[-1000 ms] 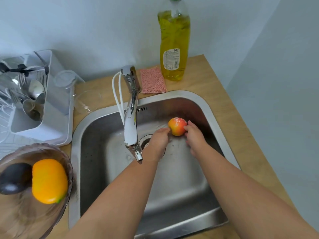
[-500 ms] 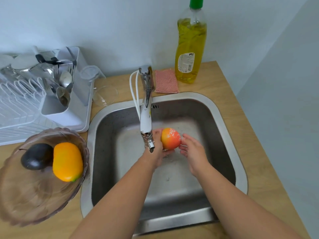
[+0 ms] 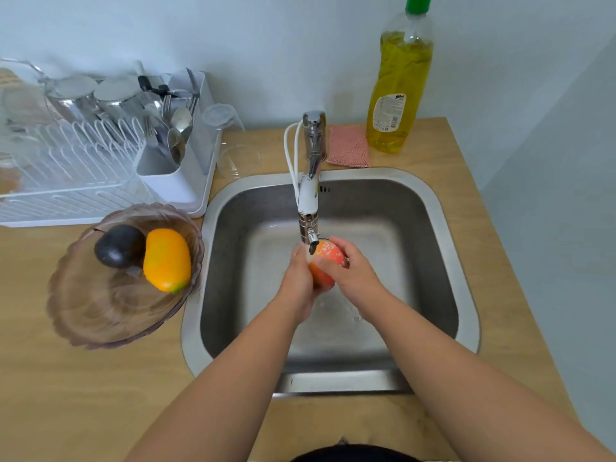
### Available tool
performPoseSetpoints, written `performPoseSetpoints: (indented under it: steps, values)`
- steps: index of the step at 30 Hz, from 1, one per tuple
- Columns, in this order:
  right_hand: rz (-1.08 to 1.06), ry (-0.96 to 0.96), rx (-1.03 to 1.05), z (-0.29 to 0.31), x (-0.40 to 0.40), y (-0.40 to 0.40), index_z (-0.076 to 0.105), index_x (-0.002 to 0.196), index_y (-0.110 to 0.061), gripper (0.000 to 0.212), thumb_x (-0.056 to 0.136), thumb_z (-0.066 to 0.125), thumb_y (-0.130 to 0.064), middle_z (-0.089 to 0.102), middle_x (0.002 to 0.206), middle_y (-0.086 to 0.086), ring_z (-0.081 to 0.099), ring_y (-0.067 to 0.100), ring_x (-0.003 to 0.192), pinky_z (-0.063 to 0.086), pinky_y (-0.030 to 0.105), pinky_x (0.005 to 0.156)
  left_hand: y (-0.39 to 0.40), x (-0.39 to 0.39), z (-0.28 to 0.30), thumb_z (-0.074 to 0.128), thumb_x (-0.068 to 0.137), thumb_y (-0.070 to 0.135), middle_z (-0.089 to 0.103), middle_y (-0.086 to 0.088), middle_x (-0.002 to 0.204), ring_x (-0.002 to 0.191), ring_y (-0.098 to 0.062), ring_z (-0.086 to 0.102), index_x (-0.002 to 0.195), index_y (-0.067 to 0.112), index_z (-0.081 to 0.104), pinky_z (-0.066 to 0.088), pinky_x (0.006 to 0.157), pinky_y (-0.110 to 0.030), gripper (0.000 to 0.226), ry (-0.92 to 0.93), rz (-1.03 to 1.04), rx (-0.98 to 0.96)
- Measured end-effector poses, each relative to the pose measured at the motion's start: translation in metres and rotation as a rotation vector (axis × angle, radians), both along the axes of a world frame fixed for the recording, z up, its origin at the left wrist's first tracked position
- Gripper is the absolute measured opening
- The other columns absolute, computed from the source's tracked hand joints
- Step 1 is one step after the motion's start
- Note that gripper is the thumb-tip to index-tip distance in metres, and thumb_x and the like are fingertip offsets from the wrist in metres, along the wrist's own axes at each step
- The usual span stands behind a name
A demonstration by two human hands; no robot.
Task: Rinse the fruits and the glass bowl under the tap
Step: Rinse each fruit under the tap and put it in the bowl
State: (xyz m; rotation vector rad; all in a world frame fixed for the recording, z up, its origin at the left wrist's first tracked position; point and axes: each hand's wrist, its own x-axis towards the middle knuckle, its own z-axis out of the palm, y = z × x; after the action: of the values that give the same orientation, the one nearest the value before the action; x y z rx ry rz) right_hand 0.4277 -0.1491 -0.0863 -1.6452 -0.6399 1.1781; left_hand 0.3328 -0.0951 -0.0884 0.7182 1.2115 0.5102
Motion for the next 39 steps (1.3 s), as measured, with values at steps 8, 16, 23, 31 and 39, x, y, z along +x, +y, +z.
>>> performPoseSetpoints:
  steps: [8,16,23,31,39]
  values:
    - [-0.177,0.186,-0.077,0.013,-0.004,0.011,0.066,0.097,-0.025,0.011,0.093,0.057,-0.030,0.066,0.114,0.006,0.062,0.024,0.103,0.053,0.043,0.089,-0.010,-0.007,0.011,0.029,0.106,0.048,0.063,-0.012,0.118,0.108,-0.033,0.066,0.098,0.030,0.056,0.057,0.079,-0.042,0.033,0.041,0.023,0.136]
    - [0.064,0.242,0.044,0.005,-0.002,0.001,0.058,0.129,-0.027,0.044,0.087,0.068,-0.032,0.059,0.129,-0.003,0.058,0.016,0.115,0.052,0.032,0.090,-0.009,-0.010,0.014,0.026,0.107,0.049,0.073,-0.011,0.097,0.087,-0.023,0.069,0.101,0.019,0.063,0.057,0.073,-0.034,0.049,-0.060,0.122,0.022]
    - [-0.136,0.227,-0.060,0.019,-0.006,0.017,0.066,0.099,-0.021,0.018,0.094,0.057,-0.036,0.067,0.108,0.005,0.060,0.019,0.090,0.050,0.034,0.075,-0.011,-0.010,0.018,0.034,0.105,0.050,0.065,-0.016,0.113,0.084,-0.027,0.069,0.103,0.022,0.056,0.057,0.060,-0.033,0.036,-0.041,0.192,0.036]
    - [0.069,0.234,0.117,0.005,-0.013,0.004,0.057,0.133,-0.025,0.050,0.086,0.070,-0.036,0.058,0.134,0.001,0.057,0.020,0.121,0.049,0.030,0.092,-0.011,-0.022,0.025,0.027,0.102,0.062,0.068,-0.012,0.110,0.097,-0.027,0.071,0.114,0.023,0.058,0.061,0.074,-0.037,0.052,-0.030,0.214,0.038]
    - [-0.168,0.268,0.114,0.008,-0.008,0.009,0.062,0.127,-0.019,0.032,0.103,0.043,-0.027,0.061,0.131,0.005,0.059,0.016,0.115,0.048,0.027,0.090,-0.015,-0.021,0.029,0.044,0.105,0.035,0.061,-0.008,0.118,0.101,-0.020,0.063,0.108,0.025,0.061,0.056,0.073,-0.028,0.019,-0.061,0.098,0.195]
